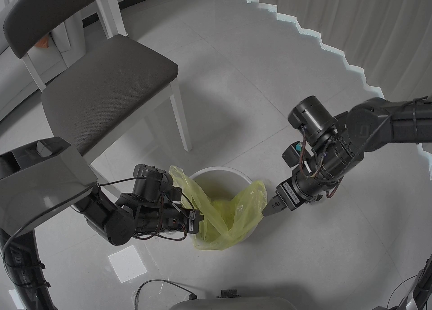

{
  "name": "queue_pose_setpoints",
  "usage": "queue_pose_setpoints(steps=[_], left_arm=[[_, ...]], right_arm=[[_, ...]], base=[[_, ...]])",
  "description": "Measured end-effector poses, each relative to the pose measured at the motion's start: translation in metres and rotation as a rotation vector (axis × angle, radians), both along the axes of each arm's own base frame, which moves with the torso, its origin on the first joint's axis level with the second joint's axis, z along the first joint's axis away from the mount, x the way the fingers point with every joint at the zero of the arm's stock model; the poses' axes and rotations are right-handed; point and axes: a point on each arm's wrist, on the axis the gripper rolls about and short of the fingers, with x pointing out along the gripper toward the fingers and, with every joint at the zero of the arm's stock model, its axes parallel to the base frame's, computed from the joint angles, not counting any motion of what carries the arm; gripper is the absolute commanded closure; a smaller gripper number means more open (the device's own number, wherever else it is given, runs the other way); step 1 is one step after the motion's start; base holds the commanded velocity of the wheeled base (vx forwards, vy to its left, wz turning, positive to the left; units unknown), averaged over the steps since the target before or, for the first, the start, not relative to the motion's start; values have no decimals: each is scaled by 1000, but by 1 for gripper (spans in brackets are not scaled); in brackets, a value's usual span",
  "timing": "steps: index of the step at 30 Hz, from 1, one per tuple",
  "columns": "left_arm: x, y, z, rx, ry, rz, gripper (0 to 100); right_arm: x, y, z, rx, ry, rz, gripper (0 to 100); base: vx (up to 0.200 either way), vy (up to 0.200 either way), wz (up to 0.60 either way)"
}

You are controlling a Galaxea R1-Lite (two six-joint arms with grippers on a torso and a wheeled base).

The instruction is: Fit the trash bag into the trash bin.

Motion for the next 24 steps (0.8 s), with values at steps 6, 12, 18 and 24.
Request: queue_pose_setpoints(steps=[6, 12, 18, 24], left_arm=[[-5, 2, 3, -2, 4, 7, 100], [-9, 5, 6, -3, 3, 10, 100], [-11, 6, 10, -8, -5, 11, 100], [-15, 9, 12, -26, -19, 19, 100]], right_arm=[[3, 21, 2, -37, 10, 22, 0], [3, 21, -3, -50, 14, 45, 0], [-12, -4, -10, -94, 18, 139, 0], [-21, -26, -13, -46, -60, 256, 0]], base=[[0, 0, 0], [0, 0, 0], [0, 0, 0], [0, 0, 0]])
